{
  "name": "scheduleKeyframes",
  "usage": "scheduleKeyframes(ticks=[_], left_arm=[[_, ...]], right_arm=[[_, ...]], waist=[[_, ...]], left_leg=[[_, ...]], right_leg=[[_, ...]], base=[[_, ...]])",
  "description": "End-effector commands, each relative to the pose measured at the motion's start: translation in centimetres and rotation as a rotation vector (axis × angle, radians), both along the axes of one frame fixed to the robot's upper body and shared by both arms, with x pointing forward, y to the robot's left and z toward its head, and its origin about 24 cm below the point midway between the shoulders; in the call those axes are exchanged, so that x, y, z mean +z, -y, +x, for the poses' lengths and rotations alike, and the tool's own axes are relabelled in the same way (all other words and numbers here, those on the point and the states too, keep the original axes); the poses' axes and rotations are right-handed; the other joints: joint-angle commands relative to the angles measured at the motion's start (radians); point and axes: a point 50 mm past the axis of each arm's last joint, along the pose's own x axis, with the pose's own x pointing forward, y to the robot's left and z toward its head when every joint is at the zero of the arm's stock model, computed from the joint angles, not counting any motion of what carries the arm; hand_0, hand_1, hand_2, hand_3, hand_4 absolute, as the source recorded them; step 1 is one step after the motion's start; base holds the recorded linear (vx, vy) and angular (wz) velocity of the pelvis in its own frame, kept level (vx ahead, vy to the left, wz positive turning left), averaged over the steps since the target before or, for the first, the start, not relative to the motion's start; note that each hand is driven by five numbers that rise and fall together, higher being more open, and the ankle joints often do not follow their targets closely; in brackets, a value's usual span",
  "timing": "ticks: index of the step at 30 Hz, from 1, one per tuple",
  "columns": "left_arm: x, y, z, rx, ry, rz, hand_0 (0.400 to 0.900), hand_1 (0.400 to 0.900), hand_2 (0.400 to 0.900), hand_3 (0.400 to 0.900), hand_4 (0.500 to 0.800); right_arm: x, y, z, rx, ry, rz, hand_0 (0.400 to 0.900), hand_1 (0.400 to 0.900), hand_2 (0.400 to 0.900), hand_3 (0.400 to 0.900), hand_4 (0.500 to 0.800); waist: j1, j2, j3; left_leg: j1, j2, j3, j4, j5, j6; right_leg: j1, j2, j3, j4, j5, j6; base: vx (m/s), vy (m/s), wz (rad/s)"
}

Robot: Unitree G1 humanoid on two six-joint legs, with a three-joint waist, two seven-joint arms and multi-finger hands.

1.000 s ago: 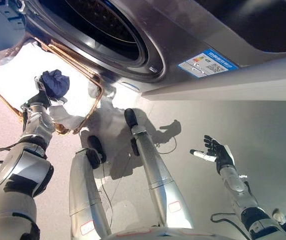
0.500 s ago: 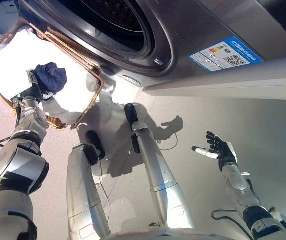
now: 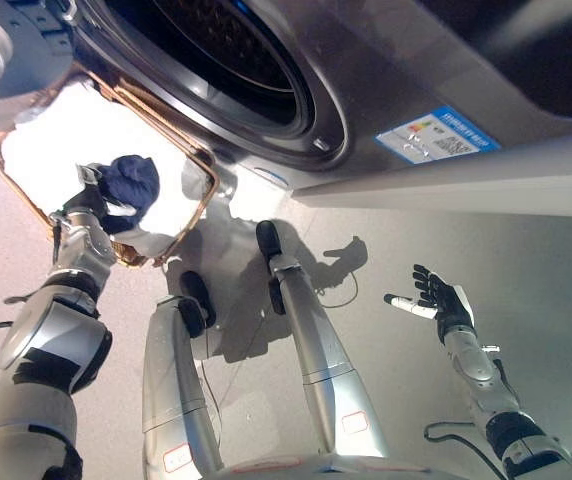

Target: Put the clothes in the basket into the washing machine.

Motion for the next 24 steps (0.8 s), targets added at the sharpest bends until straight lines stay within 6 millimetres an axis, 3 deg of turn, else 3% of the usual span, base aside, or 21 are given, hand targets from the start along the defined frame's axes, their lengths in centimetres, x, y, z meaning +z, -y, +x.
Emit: scheduleKeyframes(ticks=[1,9,10,15,24], left_arm=[[0.3,-1.0,-0.5,0.059,0.109,-0.121,0.400,0.400,0.400,0.400,0.500],[0.5,0.7,0.4,0.050,0.314,-0.548,0.400,0.400,0.400,0.400,0.500],[0.4,0.8,0.4,0.049,0.347,-0.628,0.400,0.400,0.400,0.400,0.500],[0.1,4.4,1.6,-0.052,0.477,-0.988,0.400,0.400,0.400,0.400,0.500],[-1.4,9.4,2.5,-0.139,0.464,-1.276,0.400,0.400,0.400,0.400,0.500]], right_arm=[[-0.3,4.1,-2.7,-0.125,-0.078,-0.095,0.900,0.900,0.900,0.900,0.800],[-2.7,4.9,-5.2,-0.223,-0.218,-0.077,0.900,0.900,0.900,0.900,0.800],[-3.0,4.8,-5.4,-0.227,-0.234,-0.070,0.900,0.900,0.900,0.900,0.800],[-4.2,5.0,-7.0,-0.268,-0.311,-0.046,0.900,0.900,0.900,0.900,0.800],[-4.9,4.7,-7.9,-0.253,-0.361,-0.024,0.900,0.900,0.900,0.900,0.800]], waist=[[-0.022,0.050,-0.064],[-0.005,0.048,-0.050],[-0.011,0.039,-0.052],[-0.006,0.037,-0.054],[-0.025,0.035,-0.086]], left_leg=[[0.143,-0.019,-0.058,-0.222,0.080,-0.027],[0.416,-0.072,-0.047,-0.514,0.183,-0.049],[0.430,-0.082,-0.040,-0.546,0.220,-0.047],[0.565,-0.098,-0.039,-0.667,0.265,-0.058],[0.754,-0.095,-0.009,-0.816,0.310,-0.077]], right_leg=[[0.171,-0.020,-0.058,-0.106,-0.042,-0.014],[0.438,-0.050,-0.055,-0.366,0.050,0.015],[0.453,-0.061,-0.057,-0.399,0.082,0.013],[0.579,-0.066,-0.056,-0.496,0.110,0.020],[0.732,-0.054,-0.030,-0.585,0.131,0.020]], base=[[0.04,0.008,0.10],[0.05,0.009,0.11],[-0.01,-0.011,0.12],[0.04,-0.017,0.03],[0.06,-0.038,-0.12]])
